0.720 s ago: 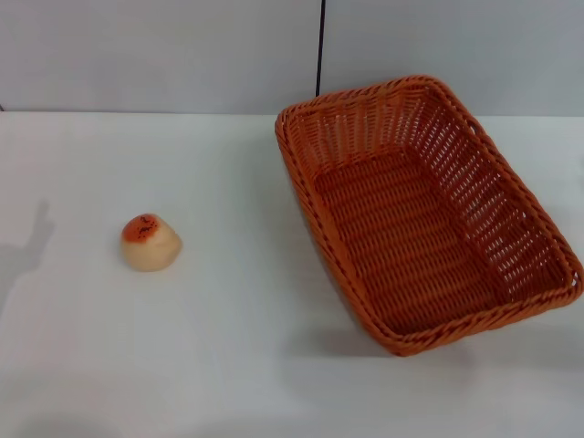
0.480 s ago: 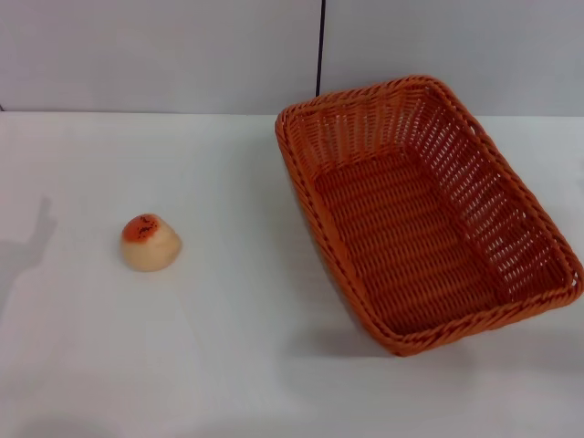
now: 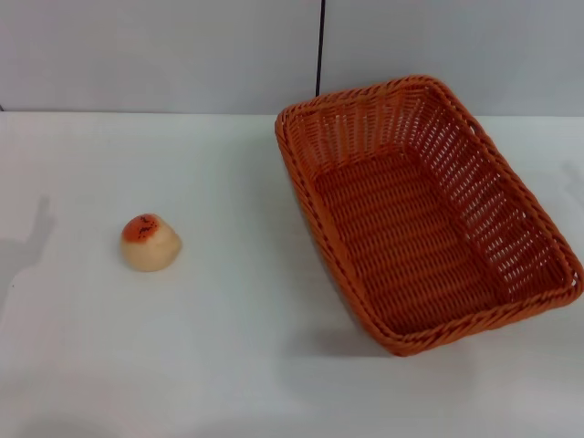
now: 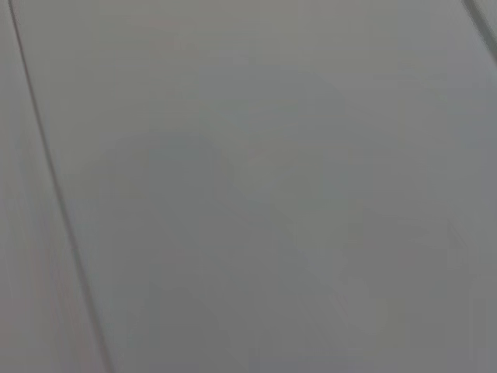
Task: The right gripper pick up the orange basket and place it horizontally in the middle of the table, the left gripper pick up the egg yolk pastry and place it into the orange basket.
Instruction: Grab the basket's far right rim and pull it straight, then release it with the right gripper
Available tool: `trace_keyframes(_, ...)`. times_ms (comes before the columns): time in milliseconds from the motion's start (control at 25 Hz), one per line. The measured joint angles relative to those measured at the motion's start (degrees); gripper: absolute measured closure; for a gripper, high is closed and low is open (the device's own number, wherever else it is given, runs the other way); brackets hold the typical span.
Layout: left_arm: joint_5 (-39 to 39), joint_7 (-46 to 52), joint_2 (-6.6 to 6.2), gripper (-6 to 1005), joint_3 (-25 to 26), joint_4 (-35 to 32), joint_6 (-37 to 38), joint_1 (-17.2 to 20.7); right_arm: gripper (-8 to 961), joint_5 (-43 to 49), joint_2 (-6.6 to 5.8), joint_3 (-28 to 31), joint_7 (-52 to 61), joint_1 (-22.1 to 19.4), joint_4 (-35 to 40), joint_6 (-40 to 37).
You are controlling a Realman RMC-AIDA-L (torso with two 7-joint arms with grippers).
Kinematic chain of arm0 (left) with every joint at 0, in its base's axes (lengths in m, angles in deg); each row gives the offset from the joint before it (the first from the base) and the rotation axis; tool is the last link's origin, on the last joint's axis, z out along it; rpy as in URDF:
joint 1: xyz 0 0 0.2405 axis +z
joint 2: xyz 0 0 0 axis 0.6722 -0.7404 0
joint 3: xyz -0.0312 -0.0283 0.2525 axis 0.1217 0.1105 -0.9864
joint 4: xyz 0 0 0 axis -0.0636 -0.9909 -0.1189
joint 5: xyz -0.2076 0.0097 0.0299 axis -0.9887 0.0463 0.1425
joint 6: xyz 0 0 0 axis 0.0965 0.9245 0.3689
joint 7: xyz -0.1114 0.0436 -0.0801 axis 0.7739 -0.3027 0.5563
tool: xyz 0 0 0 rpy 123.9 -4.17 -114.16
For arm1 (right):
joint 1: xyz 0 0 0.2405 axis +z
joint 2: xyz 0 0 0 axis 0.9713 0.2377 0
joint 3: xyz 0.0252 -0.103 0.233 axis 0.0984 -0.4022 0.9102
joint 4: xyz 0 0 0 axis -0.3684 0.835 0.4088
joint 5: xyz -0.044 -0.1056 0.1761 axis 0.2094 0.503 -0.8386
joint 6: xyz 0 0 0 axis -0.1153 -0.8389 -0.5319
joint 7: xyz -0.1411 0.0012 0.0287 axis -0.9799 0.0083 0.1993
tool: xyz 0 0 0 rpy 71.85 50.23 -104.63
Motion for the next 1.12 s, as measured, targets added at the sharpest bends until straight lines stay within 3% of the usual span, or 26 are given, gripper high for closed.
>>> trace_keyframes(320, -0.02, -0.03, -0.17, 187, 0.13, -0.66, 0.1, 0.8, 194, 20.7, -0.5, -2.24, 43.68, 2.25, 31.22, -2.53)
trace_keyframes(440, -0.05, -0.03, -0.17, 189, 0.15, -0.99, -0.21, 0.85, 194, 27.7, -1.51, -5.77, 57.31, 3.46, 42.29, -5.08)
trace_keyframes(560, -0.07, -0.03, -0.17, 190, 0.16, -1.5, -0.33, 0.68, 194, 35.84, -3.42, -6.66, 68.98, 6.8, 48.5, -9.84)
trace_keyframes(640, -0.09, -0.03, -0.18, 191, 0.16, -1.55, -0.33, 0.64, 194, 41.99, -5.1, -6.54, 74.7, 10.58, 49.88, -13.7)
trace_keyframes(680, -0.1, -0.03, -0.17, 192, 0.16, -1.54, -0.33, 0.64, 194, 47.99, -6.54, -6.78, 78.06, 14.21, 49.78, -16.16)
trace_keyframes(880, -0.12, -0.1, -0.09, 195, 0.16, -1.6, -0.38, 0.7, 195, 58.99, -8.3, -8.87, 80.56, 20.14, 45.84, -17.19)
trace_keyframes(1000, -0.13, -0.11, -0.09, 197, 0.15, -1.63, -0.42, 0.9, 195, 60.39, -9.72, -11.78, 81.77, 22.62, 39.01, -15.76)
trace_keyframes(1120, -0.13, -0.12, -0.08, 198, 0.16, -1.64, -0.41, 1.16, 195, 60.39, -10.37, -14.77, 82.46, 23.76, 33.73, -11.62)
